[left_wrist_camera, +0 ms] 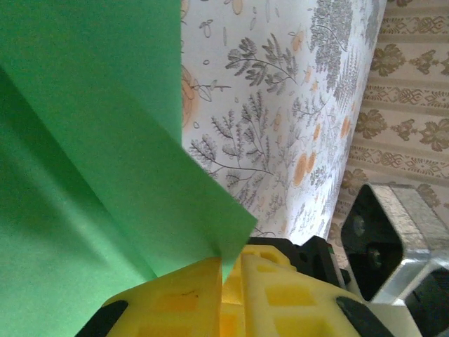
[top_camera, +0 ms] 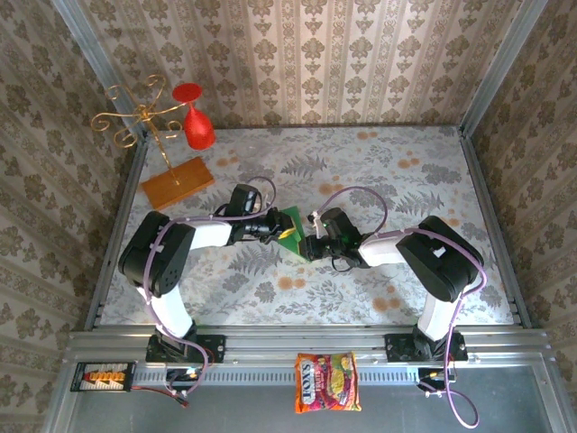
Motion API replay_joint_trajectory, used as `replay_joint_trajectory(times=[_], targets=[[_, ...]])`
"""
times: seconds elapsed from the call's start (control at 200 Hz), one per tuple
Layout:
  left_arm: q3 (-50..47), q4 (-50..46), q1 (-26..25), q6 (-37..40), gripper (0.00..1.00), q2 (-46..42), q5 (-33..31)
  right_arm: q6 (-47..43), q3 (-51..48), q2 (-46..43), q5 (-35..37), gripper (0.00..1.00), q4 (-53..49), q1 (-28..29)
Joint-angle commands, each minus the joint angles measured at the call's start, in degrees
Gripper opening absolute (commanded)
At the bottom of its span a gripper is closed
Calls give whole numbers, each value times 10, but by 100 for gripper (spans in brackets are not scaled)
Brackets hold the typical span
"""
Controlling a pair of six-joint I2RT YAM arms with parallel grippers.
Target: Fold a paper plane with a square sheet of paper (pick it up from the middle)
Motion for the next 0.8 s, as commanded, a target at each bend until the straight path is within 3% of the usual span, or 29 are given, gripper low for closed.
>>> replay_joint_trajectory(times=[0.0, 0.38, 0.795], targets=[[20, 14, 0, 1, 14, 14, 16, 7, -12, 0, -21, 22, -78, -2], [41, -12, 0, 18, 14, 34, 23, 37, 14, -58, -27, 30, -146, -8], [47, -16, -5, 20, 14, 44, 29, 42, 34, -52, -14, 30, -177, -8]])
